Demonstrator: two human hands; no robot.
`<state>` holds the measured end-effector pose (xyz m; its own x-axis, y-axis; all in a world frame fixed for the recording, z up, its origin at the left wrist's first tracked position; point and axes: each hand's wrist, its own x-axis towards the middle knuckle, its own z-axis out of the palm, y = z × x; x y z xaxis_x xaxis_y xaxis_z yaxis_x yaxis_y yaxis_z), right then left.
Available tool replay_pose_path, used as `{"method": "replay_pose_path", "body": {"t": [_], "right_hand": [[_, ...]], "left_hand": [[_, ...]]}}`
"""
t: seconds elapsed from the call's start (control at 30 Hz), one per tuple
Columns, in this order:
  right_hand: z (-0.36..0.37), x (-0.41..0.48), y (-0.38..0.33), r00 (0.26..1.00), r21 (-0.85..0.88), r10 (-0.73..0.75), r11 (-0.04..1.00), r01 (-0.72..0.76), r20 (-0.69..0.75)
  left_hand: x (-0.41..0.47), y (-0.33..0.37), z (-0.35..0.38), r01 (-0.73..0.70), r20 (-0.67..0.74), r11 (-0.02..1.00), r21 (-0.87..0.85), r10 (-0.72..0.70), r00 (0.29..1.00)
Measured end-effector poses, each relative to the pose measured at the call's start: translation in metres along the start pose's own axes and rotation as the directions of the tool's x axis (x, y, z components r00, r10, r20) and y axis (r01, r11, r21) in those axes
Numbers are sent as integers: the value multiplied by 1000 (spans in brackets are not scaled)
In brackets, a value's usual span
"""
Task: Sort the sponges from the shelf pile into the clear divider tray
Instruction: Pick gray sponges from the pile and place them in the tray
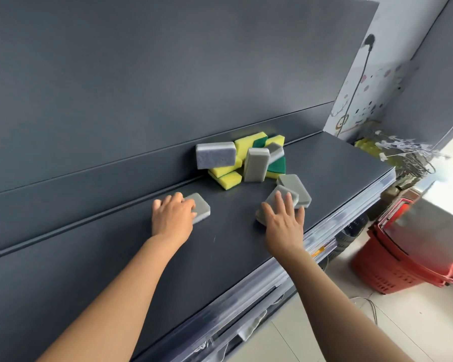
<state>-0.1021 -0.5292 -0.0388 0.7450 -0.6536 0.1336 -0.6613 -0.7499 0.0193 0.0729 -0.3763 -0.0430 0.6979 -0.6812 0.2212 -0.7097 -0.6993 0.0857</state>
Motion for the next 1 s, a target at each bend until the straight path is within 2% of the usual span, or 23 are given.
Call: {"method": "replay_pose_path", "body": {"t": [0.1,0.17,0.27,0.43,0.53,0.57,0.63,0.7,0.77,0.87,0.93,1.0], "right_hand": [[3,14,20,991,-55,-119,991,122,62],[5,22,27,980,-76,-198,977,199,20],[9,31,30,949,-27,-306,952,304,-82],[6,40,17,934,298,-304,888,349,-187],[-7,39,2,932,578,-297,731,362,-208],[-10,37,-4,938,660,-296,671,337,-178],[-12,35,-14,948,782,-298,564,267,-108],[-11,34,-26,953,872,-303,460,164,-20],[-10,32,-34,955,927,-290,372,50,65],[-15,27,-50,944,966,-296,249,-72,147],[-16,23,-63,954,973,-277,226,-52,116],[-16,17,-78,968,971,-251,233,49,11]], "left_hand": [[7,18,0,52,39,998,-20,-51,998],[10,24,1,92,58,993,-67,-89,994],[9,29,2,232,162,924,-303,-190,968],[6,33,-3,433,357,822,-370,-305,883],[0,32,-7,532,447,753,-388,-351,823],[-3,30,-7,573,472,687,-447,-363,803],[-10,28,-9,615,486,485,-621,-376,788],[-20,28,-16,575,465,319,-753,-361,808],[-31,31,-24,523,450,170,-835,-338,827],[-52,29,-37,487,472,-53,-872,-363,804],[-65,25,-44,471,483,-131,-872,-375,791],[-78,18,-52,440,465,-159,-884,-403,788]]}}
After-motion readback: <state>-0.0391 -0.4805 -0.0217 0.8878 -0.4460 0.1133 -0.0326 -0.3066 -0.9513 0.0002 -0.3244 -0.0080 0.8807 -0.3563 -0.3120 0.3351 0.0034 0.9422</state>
